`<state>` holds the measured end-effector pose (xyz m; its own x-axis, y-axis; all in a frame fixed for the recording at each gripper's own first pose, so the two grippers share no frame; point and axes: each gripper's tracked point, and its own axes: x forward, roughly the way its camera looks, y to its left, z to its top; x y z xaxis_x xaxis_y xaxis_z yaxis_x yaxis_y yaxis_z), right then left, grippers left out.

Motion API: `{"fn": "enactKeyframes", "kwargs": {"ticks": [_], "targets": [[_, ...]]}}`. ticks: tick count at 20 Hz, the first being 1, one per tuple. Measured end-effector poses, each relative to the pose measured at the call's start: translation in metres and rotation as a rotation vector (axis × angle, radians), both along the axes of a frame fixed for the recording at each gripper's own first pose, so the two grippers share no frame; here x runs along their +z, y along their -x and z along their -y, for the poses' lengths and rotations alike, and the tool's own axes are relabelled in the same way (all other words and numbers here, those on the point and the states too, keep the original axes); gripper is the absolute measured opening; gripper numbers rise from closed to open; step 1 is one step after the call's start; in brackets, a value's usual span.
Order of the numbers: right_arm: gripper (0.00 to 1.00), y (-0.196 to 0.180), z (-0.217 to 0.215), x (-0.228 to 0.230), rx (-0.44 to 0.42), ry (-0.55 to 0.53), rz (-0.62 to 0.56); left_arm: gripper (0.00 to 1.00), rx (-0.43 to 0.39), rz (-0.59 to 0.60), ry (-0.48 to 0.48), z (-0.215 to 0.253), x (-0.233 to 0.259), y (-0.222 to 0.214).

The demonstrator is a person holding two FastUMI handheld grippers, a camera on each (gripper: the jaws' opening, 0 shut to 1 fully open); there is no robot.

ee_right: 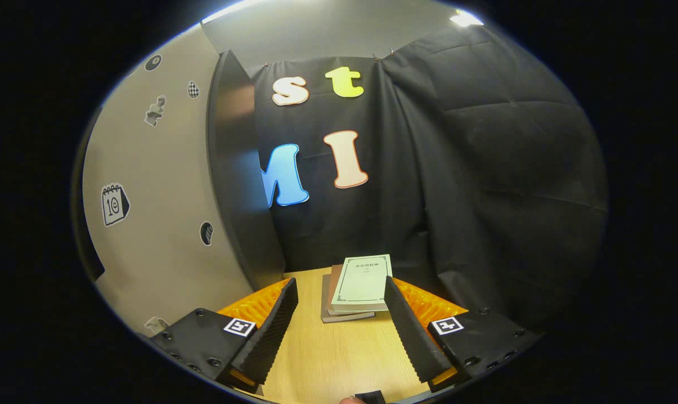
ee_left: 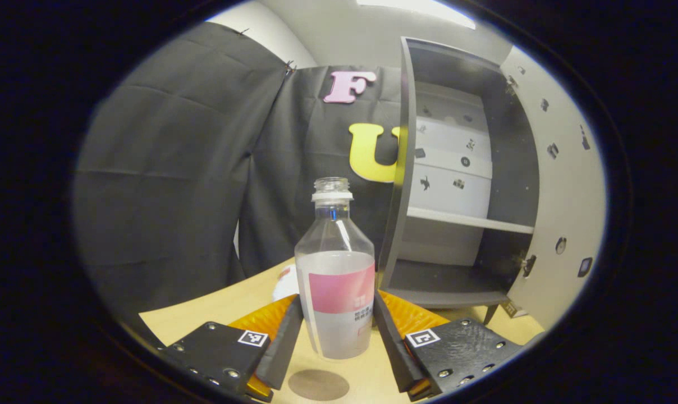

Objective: Open the cabinet door with the right hand, grasp the bottle in the cabinet with the left hand and place it on the coaster, then close the cabinet door with the right hand.

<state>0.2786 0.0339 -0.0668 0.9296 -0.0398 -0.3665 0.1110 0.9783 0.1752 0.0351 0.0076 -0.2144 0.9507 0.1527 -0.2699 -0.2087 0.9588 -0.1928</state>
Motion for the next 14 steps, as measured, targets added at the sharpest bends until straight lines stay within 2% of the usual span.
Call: {"fn": "enactKeyframes", "kwargs": {"ticks": [7, 14], "targets": [[0.98, 0.014, 0.010, 0.004, -0.023, 0.027, -0.001, 0.74, 0.024, -0.135, 0.024, 0.000, -0.084, 0.019], [0.98, 0.022, 0.014, 0.006, -0.044, 0.056, -0.012, 0.72, 0.030, -0.158, -0.015, -0.001, -0.117, 0.022]]}}
